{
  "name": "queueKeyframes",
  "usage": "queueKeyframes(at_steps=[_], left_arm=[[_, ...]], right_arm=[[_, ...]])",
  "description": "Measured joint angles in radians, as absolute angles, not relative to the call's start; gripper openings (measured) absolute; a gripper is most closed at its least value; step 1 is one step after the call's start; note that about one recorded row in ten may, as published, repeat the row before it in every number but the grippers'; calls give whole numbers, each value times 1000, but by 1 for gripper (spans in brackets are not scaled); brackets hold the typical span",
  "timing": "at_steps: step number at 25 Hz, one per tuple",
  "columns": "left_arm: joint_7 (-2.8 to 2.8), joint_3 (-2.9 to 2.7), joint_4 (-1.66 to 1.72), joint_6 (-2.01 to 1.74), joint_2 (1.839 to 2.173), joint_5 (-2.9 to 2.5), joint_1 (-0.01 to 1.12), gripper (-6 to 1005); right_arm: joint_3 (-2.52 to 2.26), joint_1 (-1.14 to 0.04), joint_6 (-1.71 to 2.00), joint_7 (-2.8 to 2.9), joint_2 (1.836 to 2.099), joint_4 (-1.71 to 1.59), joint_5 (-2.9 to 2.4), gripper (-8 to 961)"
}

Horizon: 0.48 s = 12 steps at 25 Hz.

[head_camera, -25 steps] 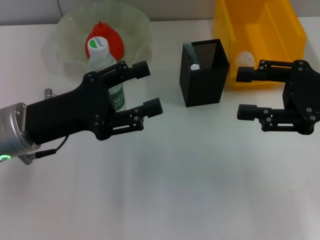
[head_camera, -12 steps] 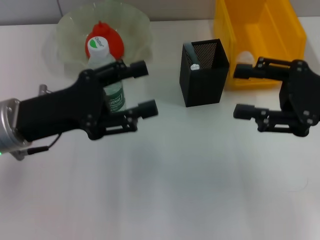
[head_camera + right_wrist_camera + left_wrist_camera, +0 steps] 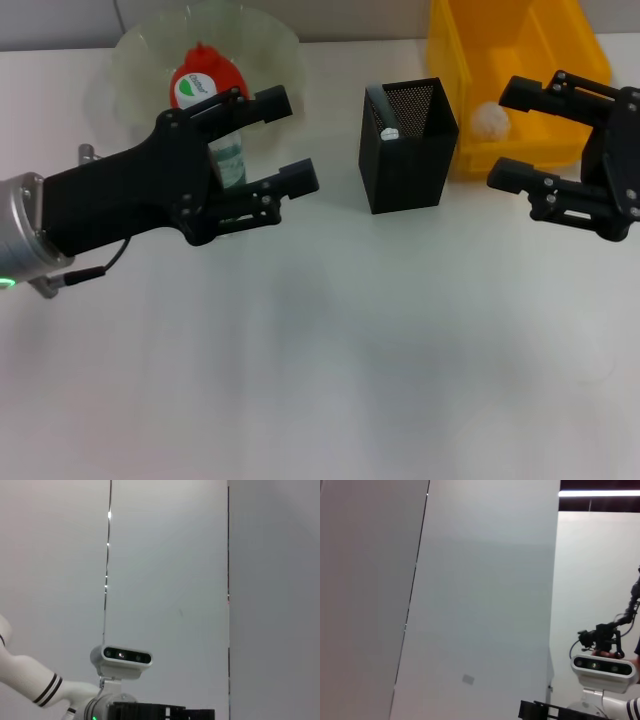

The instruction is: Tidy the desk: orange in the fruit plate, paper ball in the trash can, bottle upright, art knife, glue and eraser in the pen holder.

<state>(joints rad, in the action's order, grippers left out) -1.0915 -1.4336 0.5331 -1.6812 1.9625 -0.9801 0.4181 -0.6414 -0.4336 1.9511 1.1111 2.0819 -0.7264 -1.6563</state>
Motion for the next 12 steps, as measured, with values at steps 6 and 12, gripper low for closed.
queueKeyframes(at_steps=[6,12], left_arm=[[-1086,-1404,533,-1679,1997,-980,403,833],[-1059,-1393,537,-1673,2010,-1007,399,833]], right_arm=[[-641,-435,1952,1116,2082,-715,-1643,715],[-647,-432,1939,1117,2080,-696,-1635,715]])
